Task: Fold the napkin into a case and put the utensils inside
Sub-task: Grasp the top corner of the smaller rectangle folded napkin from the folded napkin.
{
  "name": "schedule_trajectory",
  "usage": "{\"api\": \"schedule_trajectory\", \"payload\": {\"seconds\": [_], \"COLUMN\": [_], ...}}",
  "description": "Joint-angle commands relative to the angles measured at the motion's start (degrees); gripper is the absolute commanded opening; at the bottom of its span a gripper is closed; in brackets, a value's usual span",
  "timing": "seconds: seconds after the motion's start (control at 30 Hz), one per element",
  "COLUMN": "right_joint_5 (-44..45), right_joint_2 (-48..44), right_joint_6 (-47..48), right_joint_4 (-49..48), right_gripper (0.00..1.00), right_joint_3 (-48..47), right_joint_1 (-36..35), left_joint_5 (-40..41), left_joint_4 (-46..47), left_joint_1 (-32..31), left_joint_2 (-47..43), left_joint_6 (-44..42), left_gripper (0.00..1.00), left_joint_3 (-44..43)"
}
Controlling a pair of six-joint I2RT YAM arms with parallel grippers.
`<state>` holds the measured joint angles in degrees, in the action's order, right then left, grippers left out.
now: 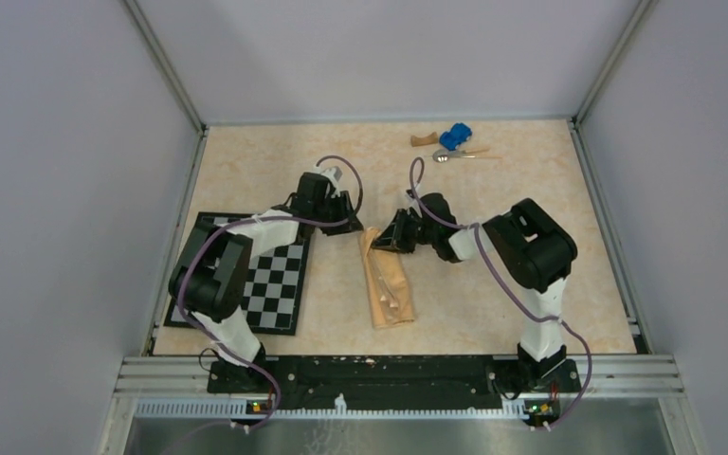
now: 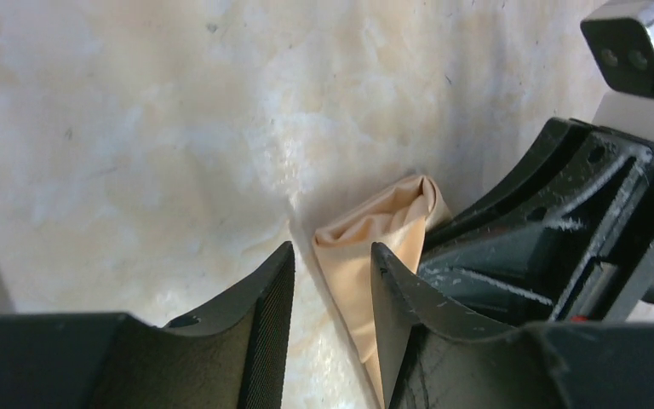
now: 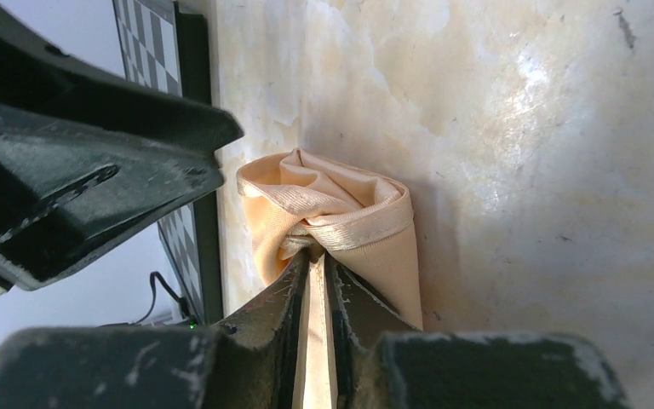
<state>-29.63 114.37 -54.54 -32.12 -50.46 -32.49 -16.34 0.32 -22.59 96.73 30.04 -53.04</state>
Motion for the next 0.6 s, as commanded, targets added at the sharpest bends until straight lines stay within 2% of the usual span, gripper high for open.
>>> {"api": "schedule_trajectory", "payload": {"seconds": [0.0, 0.2, 0.33, 0.43, 0.57], "right_joint_5": [0.0, 1.7, 3.1, 2.6, -1.3], "right_joint_2": [0.0, 3.4, 3.3, 1.0, -2.4], "right_joint_6": [1.3, -3.2, -5.1, -3.5, -3.6], "right_joint_4": [-1.4, -2.3, -2.4, -0.5, -2.5], "right_gripper": [0.11, 0.05, 0.06, 0.14, 0.23], "right_joint_3": [-1.0, -6.1, -6.7, -4.5, -0.3], "right_joint_1": [0.5, -1.0, -1.5, -0.3, 1.0], "left_joint_5": [-2.7, -2.6, -1.2, 2.4, 3.8], "left_joint_4": [1.5, 3.7, 6.0, 3.3, 1.0], "left_joint_1": [-0.7, -5.3, -6.7, -6.2, -5.3], "left_joint_2": [5.0, 8.2, 3.3, -1.9, -7.1], "left_joint_6": [-1.5, 1.1, 4.6, 3.5, 2.6], "left_gripper": [0.45, 0.41, 0.39, 0.4, 0.51], "left_joint_3": [-4.5, -4.5, 0.4, 2.4, 3.8]}}
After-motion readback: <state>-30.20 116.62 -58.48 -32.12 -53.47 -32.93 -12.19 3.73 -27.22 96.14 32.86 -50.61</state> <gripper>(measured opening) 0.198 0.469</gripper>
